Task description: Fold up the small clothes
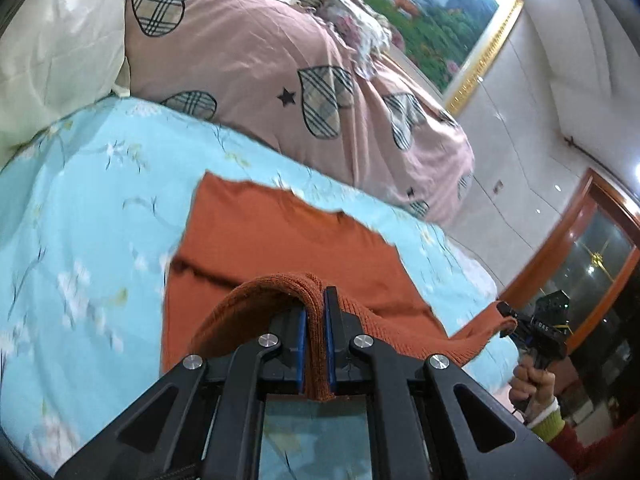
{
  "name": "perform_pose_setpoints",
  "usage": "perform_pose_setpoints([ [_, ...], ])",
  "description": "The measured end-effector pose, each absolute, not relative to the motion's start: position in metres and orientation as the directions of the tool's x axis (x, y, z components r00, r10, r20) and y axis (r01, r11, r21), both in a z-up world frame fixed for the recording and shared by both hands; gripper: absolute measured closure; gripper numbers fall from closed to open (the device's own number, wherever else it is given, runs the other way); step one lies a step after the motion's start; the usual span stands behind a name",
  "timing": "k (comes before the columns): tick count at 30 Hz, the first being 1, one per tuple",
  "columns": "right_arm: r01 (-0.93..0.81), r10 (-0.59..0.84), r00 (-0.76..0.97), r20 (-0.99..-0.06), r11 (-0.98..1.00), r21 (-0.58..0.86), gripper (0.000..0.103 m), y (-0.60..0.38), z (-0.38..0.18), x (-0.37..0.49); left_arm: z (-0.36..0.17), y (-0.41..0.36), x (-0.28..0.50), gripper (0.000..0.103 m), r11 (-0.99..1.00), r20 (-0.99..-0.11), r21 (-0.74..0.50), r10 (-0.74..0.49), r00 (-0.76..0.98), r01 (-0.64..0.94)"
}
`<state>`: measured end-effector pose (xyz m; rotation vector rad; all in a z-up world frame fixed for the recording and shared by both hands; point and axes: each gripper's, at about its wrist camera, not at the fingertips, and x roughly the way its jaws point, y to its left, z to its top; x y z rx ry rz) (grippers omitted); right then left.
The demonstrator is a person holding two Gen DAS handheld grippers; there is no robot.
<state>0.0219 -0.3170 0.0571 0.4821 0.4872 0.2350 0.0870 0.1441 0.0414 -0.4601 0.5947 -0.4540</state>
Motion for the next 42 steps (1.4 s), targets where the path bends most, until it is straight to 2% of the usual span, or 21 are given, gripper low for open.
perform_pose_setpoints([
  [7,-0.02,0.259,0.838,-0.48,0.894,0.448,0.095,-0.33,0.05,0.102,0.044,0.139,0.171,0.097,0.847,-0.467,-0.487,-0.458,0.757,0.212],
  [16,0.117,0.176,0.788,-0.589,0.898,0.424,0.095,-0.358,0.017,0.179,0.01,0.135,0.26,0.097,0.884,-0.555,-0.448,-0.393,0.733,0.134],
  [24,0.232,0.088,0.689,-0.719,0.913,0.334,0.095,-0.367,-0.023,0.216,-0.025,0.131,0.329,0.097,0.913,-0.628,-0.402,-0.333,0.703,0.073],
  [26,0.242,0.1,0.683,-0.724,0.904,0.352,0.095,-0.371,-0.028,0.216,-0.037,0.126,0.342,0.097,0.925,-0.656,-0.376,-0.309,0.688,0.057],
  [28,0.257,0.114,0.689,-0.716,0.885,0.387,0.089,-0.376,-0.024,0.209,-0.047,0.123,0.35,0.096,0.933,-0.681,-0.357,-0.292,0.672,0.044],
  [31,0.275,0.07,0.736,-0.674,0.878,0.391,0.085,-0.374,-0.005,0.187,-0.051,0.123,0.348,0.091,0.934,-0.701,-0.357,-0.286,0.653,0.027],
  [33,0.251,0.038,0.78,-0.624,0.895,0.368,0.084,-0.36,0.012,0.165,-0.045,0.121,0.332,0.076,0.929,-0.689,-0.368,-0.304,0.658,0.044],
  [36,0.075,0.176,0.786,-0.593,0.924,0.374,0.084,-0.318,0.016,0.155,-0.034,0.108,0.296,0.059,0.917,-0.654,-0.384,-0.351,0.67,0.106],
  [39,-0.135,0.331,0.647,-0.686,0.936,0.325,0.084,-0.26,-0.01,0.17,-0.038,0.078,0.262,0.059,0.891,-0.647,-0.406,-0.438,0.625,0.203],
  [42,-0.233,0.336,0.52,-0.785,0.94,0.248,0.084,-0.229,-0.035,0.189,-0.054,0.038,0.247,0.059,0.868,-0.685,-0.392,-0.497,0.533,0.307],
])
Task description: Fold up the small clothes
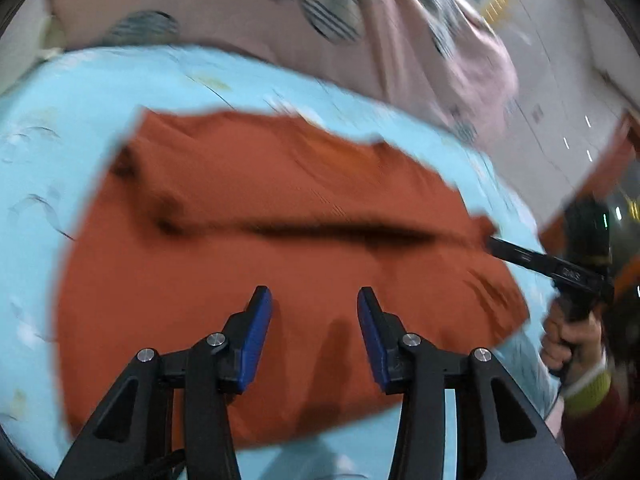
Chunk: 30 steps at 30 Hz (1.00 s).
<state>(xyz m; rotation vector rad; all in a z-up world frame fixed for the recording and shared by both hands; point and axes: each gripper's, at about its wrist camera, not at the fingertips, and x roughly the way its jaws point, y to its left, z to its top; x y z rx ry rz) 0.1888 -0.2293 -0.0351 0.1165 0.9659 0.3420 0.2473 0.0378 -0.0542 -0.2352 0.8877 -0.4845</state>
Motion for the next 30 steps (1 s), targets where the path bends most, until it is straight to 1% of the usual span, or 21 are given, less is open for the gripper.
perform_pose_setpoints([
  [2,-0.231,0.279,0.494,-0.824,0.955,0.185,0.084,-0.227,-0.046,0.203,-0.062,0.02,0.249,0.057,0.882,-0.72,-0.313,-0.462,0.517,0.352],
  [4,-0.204,0.251,0.52,-0.817,0.965,0.167,0.084,-0.239,-0.043,0.217,-0.065,0.014,0.261,0.057,0.891,-0.739,-0.262,-0.433,0.516,0.372],
  [5,-0.154,0.213,0.538,-0.815,0.976,0.153,0.084,-0.251,-0.041,0.227,-0.066,0.015,0.27,0.059,0.893,-0.745,-0.257,-0.426,0.512,0.37],
  [6,-0.09,0.176,0.56,-0.809,0.984,0.152,0.084,-0.266,-0.037,0.236,-0.066,0.018,0.281,0.066,0.896,-0.751,-0.255,-0.421,0.509,0.364],
  [7,-0.047,0.156,0.576,-0.803,0.986,0.158,0.085,-0.276,-0.035,0.241,-0.066,0.024,0.296,0.07,0.905,-0.758,-0.248,-0.403,0.514,0.344],
  [8,0.038,0.107,0.599,-0.793,0.986,0.161,0.085,-0.293,-0.029,0.247,-0.064,0.031,0.31,0.079,0.912,-0.761,-0.25,-0.393,0.516,0.326],
  [9,0.113,0.05,0.617,-0.785,0.982,0.151,0.084,-0.307,-0.025,0.249,-0.062,0.038,0.325,0.081,0.918,-0.763,-0.252,-0.382,0.52,0.304],
  [10,0.19,-0.01,0.636,-0.772,0.971,0.144,0.084,-0.323,-0.022,0.25,-0.06,0.046,0.34,0.081,0.93,-0.766,-0.252,-0.361,0.532,0.268],
  [11,0.257,-0.045,0.659,-0.751,0.952,0.169,0.084,-0.341,-0.018,0.247,-0.056,0.053,0.353,0.081,0.942,-0.766,-0.248,-0.334,0.55,0.227],
  [12,0.31,-0.058,0.671,-0.739,0.927,0.21,0.084,-0.357,-0.017,0.242,-0.053,0.061,0.364,0.078,0.958,-0.765,-0.228,-0.287,0.577,0.175],
  [13,0.333,-0.057,0.676,-0.735,0.913,0.236,0.084,-0.363,-0.017,0.238,-0.05,0.071,0.373,0.078,0.973,-0.763,-0.2,-0.228,0.605,0.114],
  [14,0.342,-0.04,0.689,-0.724,0.898,0.276,0.084,-0.37,-0.016,0.231,-0.048,0.081,0.379,0.078,0.975,-0.758,-0.208,-0.211,0.617,0.077],
  [16,0.332,-0.031,0.706,-0.708,0.897,0.292,0.084,-0.367,-0.014,0.216,-0.047,0.101,0.38,0.078,0.966,-0.75,-0.257,-0.203,0.63,0.006],
  [18,0.302,-0.008,0.724,-0.69,0.903,0.307,0.084,-0.357,-0.011,0.199,-0.046,0.113,0.369,0.077,0.952,-0.732,-0.305,-0.219,0.645,-0.022],
  [19,0.283,0.014,0.733,-0.68,0.903,0.323,0.084,-0.352,-0.01,0.192,-0.044,0.116,0.357,0.077,0.949,-0.721,-0.315,-0.223,0.656,-0.023],
  [21,0.254,0.043,0.743,-0.668,0.905,0.341,0.084,-0.341,-0.01,0.177,-0.04,0.117,0.333,0.068,0.949,-0.709,-0.313,-0.214,0.672,-0.029],
  [24,0.214,0.093,0.748,-0.657,0.904,0.371,0.083,-0.32,-0.013,0.153,-0.039,0.118,0.286,0.061,0.932,-0.681,-0.36,-0.237,0.693,-0.036],
  [26,0.198,0.119,0.748,-0.653,0.899,0.39,0.081,-0.309,-0.018,0.142,-0.037,0.12,0.25,0.057,0.915,-0.66,-0.402,-0.256,0.707,-0.044],
  [29,0.196,0.144,0.75,-0.646,0.883,0.425,0.079,-0.297,-0.027,0.118,-0.035,0.118,0.204,0.056,0.892,-0.624,-0.448,-0.268,0.734,-0.055],
  [30,0.194,0.152,0.751,-0.642,0.879,0.436,0.078,-0.294,-0.029,0.112,-0.035,0.118,0.19,0.054,0.884,-0.615,-0.464,-0.273,0.74,-0.059],
])
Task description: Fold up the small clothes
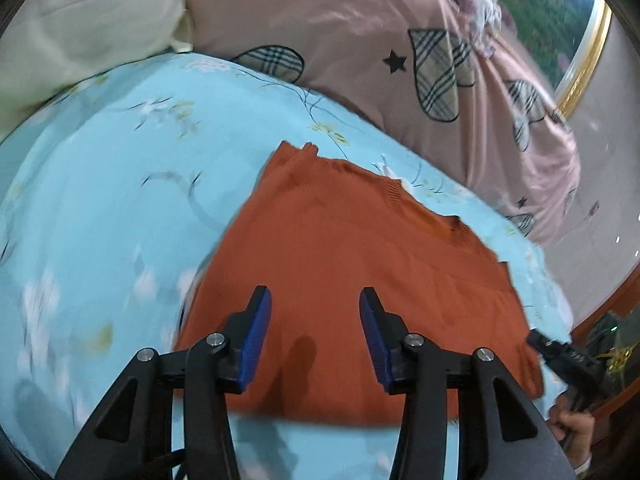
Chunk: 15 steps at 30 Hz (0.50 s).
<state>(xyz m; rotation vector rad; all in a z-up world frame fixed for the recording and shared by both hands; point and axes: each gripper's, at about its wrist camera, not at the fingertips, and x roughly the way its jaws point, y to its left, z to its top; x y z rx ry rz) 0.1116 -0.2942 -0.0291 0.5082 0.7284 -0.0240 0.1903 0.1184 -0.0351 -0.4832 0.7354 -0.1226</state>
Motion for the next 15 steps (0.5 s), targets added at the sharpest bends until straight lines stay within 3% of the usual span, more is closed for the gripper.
perform_pose_setpoints([
  [6,0.16,0.187,0.736,-0.65,0.885,0.436,0.071,-0.276,-0.035,0.095,-0.051,0.118,0.128,0.04,0.836,-0.602,-0.542,-0.318,0.732,-0.082],
  [15,0.158,0.181,0.755,-0.631,0.883,0.442,0.064,-0.277,-0.025,0.084,-0.079,0.103,0.137,0.035,0.789,-0.624,-0.601,-0.364,0.692,-0.127],
])
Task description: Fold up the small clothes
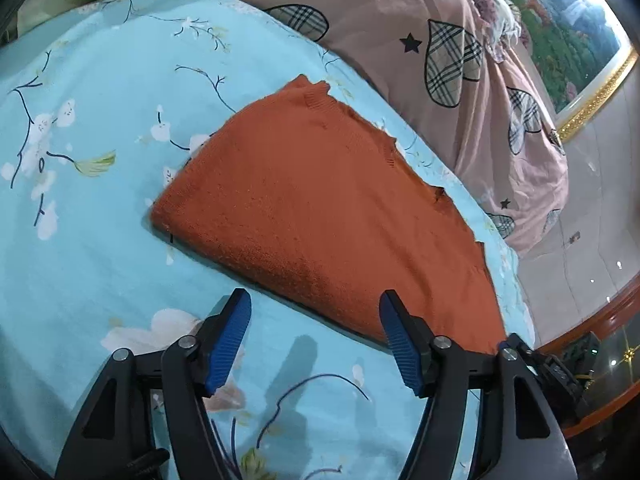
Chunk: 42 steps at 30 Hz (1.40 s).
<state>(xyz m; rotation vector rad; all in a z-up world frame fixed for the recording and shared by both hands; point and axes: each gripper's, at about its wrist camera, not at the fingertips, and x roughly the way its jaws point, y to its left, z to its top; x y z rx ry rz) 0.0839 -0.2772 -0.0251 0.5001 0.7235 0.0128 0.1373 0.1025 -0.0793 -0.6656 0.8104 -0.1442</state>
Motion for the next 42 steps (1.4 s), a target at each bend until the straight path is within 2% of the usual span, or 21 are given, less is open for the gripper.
perform_pose_setpoints([
  [8,0.155,0.191,0.753,-0.63,0.879,0.452,0.063,-0.282,-0.027,0.096,-0.085,0.124,0.18,0.036,0.749,-0.614,-0.625,-0.295,0.732,-0.222],
  [11,0.157,0.195,0.743,-0.64,0.88,0.449,0.063,-0.288,-0.028,0.109,-0.084,0.128,0.198,0.041,0.756,-0.621,-0.607,-0.261,0.739,-0.243],
  [13,0.16,0.194,0.738,-0.646,0.88,0.448,0.063,-0.293,-0.026,0.117,-0.082,0.129,0.205,0.061,0.761,-0.624,-0.596,-0.238,0.744,-0.256],
  [14,0.154,0.204,0.736,-0.646,0.879,0.452,0.063,-0.295,-0.025,0.122,-0.081,0.129,0.209,0.084,0.763,-0.622,-0.596,-0.244,0.744,-0.248],
  [15,0.143,0.22,0.735,-0.641,0.874,0.464,0.063,-0.298,-0.023,0.126,-0.079,0.127,0.211,0.091,0.765,-0.617,-0.6,-0.257,0.744,-0.233],
  [19,0.096,0.312,0.721,-0.619,0.84,0.535,0.063,-0.309,-0.019,0.143,-0.045,0.1,0.206,0.093,0.833,-0.579,-0.535,-0.235,0.781,-0.145],
  [23,0.04,0.424,0.689,-0.588,0.788,0.614,0.062,-0.314,-0.017,0.165,-0.012,0.047,0.207,0.094,0.876,-0.542,-0.481,-0.316,0.778,0.02],
  [24,0.016,0.467,0.668,-0.579,0.769,0.639,0.06,-0.313,-0.019,0.174,-0.007,0.031,0.208,0.094,0.885,-0.542,-0.462,-0.336,0.77,0.061],
  [26,-0.018,0.54,0.637,-0.55,0.724,0.689,0.048,-0.31,-0.022,0.186,-0.003,-0.007,0.207,0.094,0.905,-0.555,-0.401,-0.363,0.749,0.141],
  [27,-0.028,0.563,0.626,-0.539,0.707,0.706,0.039,-0.308,-0.024,0.192,-0.005,-0.025,0.207,0.094,0.915,-0.565,-0.366,-0.363,0.741,0.169],
  [28,-0.034,0.583,0.612,-0.535,0.695,0.718,0.036,-0.305,-0.027,0.2,-0.009,-0.043,0.207,0.094,0.925,-0.582,-0.326,-0.36,0.729,0.197],
  [34,-0.007,0.6,0.496,-0.628,0.726,0.688,0.034,-0.276,-0.049,0.244,-0.043,-0.105,0.204,0.094,0.94,-0.665,-0.189,-0.334,0.668,0.282],
  [39,-0.026,0.559,0.461,-0.689,0.785,0.619,0.034,-0.246,-0.053,0.286,-0.044,-0.112,0.197,0.094,0.947,-0.656,-0.121,-0.301,0.692,0.296],
  [41,-0.018,0.541,0.443,-0.714,0.802,0.597,0.04,-0.239,-0.06,0.303,-0.042,-0.115,0.196,0.094,0.945,-0.649,-0.111,-0.302,0.698,0.307],
  [42,-0.008,0.527,0.439,-0.727,0.812,0.584,0.068,-0.239,-0.063,0.308,-0.04,-0.116,0.195,0.094,0.944,-0.645,-0.11,-0.306,0.7,0.311],
])
